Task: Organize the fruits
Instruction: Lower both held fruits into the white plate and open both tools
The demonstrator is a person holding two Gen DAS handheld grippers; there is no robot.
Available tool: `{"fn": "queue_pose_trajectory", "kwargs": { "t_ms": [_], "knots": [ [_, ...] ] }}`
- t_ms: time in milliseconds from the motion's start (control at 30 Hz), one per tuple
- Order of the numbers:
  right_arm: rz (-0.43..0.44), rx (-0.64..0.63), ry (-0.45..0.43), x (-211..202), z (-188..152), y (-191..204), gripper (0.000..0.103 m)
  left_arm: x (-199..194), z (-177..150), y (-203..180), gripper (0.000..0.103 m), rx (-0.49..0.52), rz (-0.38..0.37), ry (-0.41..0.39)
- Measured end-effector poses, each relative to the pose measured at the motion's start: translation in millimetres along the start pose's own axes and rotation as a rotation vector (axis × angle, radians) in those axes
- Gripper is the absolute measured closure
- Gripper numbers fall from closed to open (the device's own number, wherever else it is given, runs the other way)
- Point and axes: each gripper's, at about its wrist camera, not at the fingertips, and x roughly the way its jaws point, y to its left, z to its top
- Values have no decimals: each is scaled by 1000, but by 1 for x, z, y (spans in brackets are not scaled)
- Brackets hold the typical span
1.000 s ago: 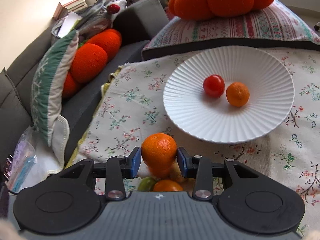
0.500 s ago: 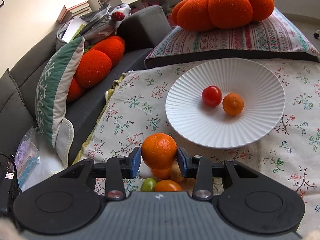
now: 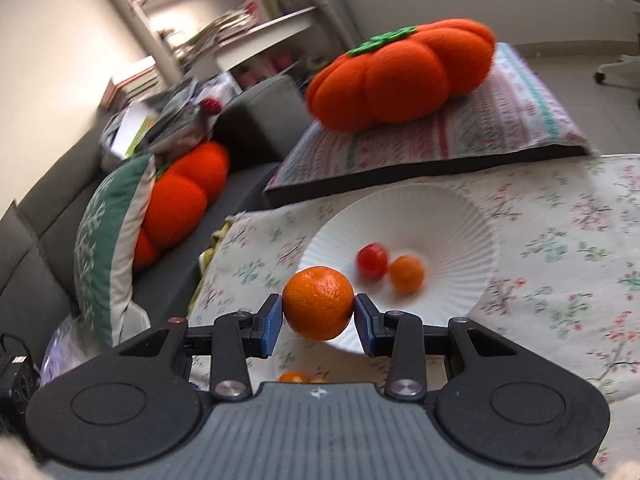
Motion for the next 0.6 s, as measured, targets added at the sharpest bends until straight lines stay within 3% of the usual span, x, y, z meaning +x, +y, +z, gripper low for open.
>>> {"fn": "queue_pose_trajectory", "kwargs": {
  "t_ms": [233, 600],
  "knots": [
    [-69, 45, -5, 5, 3, -17, 67, 17, 18, -17, 82, 56, 11, -32],
    [-173, 112, 2, 11, 8, -49, 67, 53, 52, -30, 82, 48, -5, -46]
  ]
}}
